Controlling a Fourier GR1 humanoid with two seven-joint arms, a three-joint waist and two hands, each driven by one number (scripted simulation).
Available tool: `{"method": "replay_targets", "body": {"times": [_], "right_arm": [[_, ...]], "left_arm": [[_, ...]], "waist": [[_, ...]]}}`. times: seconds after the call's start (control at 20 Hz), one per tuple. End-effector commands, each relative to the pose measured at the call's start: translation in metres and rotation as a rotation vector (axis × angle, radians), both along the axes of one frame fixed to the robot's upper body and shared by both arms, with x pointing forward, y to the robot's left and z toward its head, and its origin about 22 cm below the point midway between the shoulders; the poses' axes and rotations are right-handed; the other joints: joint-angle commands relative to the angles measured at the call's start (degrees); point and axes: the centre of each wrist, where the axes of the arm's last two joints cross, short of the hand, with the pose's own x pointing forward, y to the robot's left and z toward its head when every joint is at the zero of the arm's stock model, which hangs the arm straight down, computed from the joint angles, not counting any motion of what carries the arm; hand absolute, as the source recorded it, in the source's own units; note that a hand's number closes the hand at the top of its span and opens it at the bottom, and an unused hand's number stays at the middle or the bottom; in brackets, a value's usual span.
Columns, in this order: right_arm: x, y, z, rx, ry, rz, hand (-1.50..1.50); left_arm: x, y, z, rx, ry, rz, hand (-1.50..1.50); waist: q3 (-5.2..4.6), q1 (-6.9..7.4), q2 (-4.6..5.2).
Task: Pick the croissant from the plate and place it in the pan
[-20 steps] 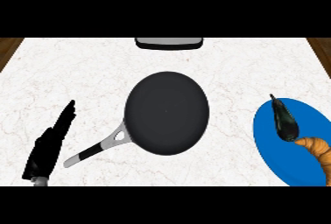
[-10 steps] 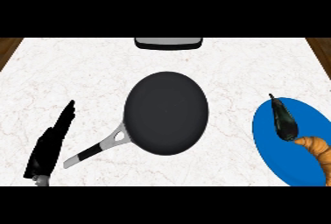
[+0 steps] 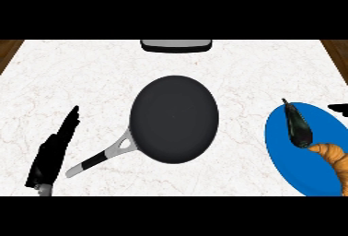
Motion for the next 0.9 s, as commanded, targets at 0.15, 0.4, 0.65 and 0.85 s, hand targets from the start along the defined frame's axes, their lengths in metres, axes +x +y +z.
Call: {"method": "replay_targets", "body": {"times": [0.15, 0.4, 0.65, 0.85], "right_arm": [[0.003, 0.013, 0.004, -0.106, 0.072, 0.016, -1.5], [-0.019, -0.004, -0.015, -0.114, 0.114, 0.016, -1.5], [-0.023, 0.027, -0.035, -0.12, 0.125, 0.031, -1.5], [-0.01, 0.03, -0.052, -0.148, 0.135, 0.01, -1.5]], "left_arm": [[-0.01, 0.005, -0.001, 0.007, 0.003, 0.006, 0.0], [-0.017, 0.009, -0.014, 0.022, -0.004, 0.021, 0.0], [0.015, 0.015, 0.019, 0.013, -0.005, 0.017, 0.0], [-0.005, 0.016, -0.005, -0.001, -0.024, 0.006, 0.0]], "waist": [[-0.01, 0.01, -0.01], [0.02, -0.22, -0.03], [0.01, -0.42, -0.05], [0.01, 0.07, 0.03]]}}
